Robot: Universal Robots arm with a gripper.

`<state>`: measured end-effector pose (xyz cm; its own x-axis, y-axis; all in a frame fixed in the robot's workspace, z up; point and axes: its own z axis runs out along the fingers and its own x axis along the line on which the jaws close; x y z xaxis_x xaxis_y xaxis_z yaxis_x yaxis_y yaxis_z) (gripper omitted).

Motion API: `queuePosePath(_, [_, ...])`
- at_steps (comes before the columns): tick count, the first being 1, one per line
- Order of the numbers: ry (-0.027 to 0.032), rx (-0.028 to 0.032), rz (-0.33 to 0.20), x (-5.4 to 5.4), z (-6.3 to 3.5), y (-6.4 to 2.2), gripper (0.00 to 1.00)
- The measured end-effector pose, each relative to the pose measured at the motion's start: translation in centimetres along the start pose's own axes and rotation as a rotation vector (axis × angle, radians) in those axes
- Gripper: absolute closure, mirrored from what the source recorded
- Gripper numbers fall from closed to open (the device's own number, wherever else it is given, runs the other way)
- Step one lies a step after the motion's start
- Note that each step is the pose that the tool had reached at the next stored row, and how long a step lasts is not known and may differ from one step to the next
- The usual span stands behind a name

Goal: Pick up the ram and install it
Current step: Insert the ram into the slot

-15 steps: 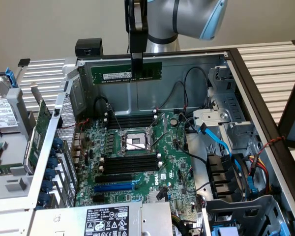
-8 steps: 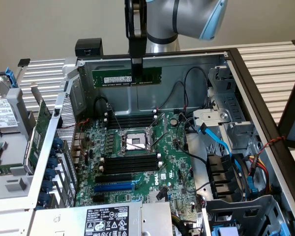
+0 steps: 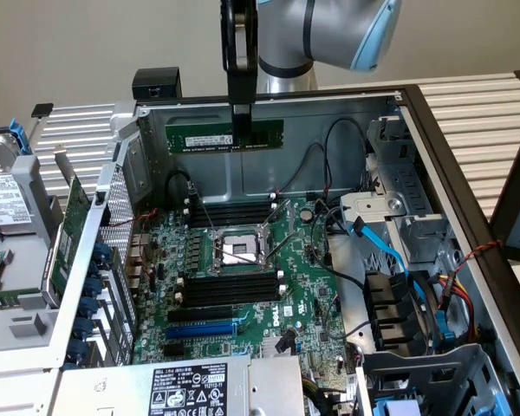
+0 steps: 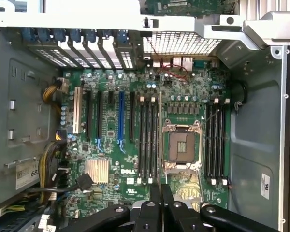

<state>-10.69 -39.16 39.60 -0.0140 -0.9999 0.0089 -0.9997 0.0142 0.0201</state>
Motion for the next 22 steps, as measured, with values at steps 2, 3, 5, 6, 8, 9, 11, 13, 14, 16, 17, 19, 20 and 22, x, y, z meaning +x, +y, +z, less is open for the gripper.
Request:
queuePosePath(2, [0.0070, 0.0007, 0.000, -0.2, 0.14, 0.00, 0.87])
queuePosePath(3, [0.0094, 0.0009, 0.002, -0.3, 0.23, 0.00, 0.87])
queuePosePath(5, [0.0128, 0.0011, 0.003, -0.3, 0.32, -0.01, 0.87])
queuePosePath(6, [0.0156, 0.0011, 0.003, -0.3, 0.33, 0.00, 0.87])
queuePosePath(8, [0.0210, 0.0011, 0.003, -0.3, 0.42, 0.00, 0.87])
queuePosePath(9, [0.0226, 0.0012, 0.003, -0.3, 0.54, -0.01, 0.87])
queuePosePath(11, [0.0230, 0.0012, 0.003, -0.3, 0.80, -0.01, 0.87])
queuePosePath(13, [0.0232, 0.0013, 0.004, -0.4, 0.99, -0.01, 0.87])
queuePosePath(14, [0.0230, 0.0016, 0.004, -0.4, 1.06, -0.02, 0.87])
queuePosePath(16, [0.0212, 0.0020, 0.009, -0.4, 1.14, -0.01, 0.87])
queuePosePath(17, [0.0193, 0.0022, 0.012, -0.4, 1.18, -0.01, 0.87])
queuePosePath(19, [0.0092, 0.0030, 0.019, -0.4, 1.25, -0.02, 0.87])
queuePosePath(20, [0.0024, 0.0030, 0.021, -0.4, 1.28, -0.02, 0.87])
queuePosePath(22, [0.0011, 0.0031, 0.021, -0.3, 1.29, -0.02, 0.87])
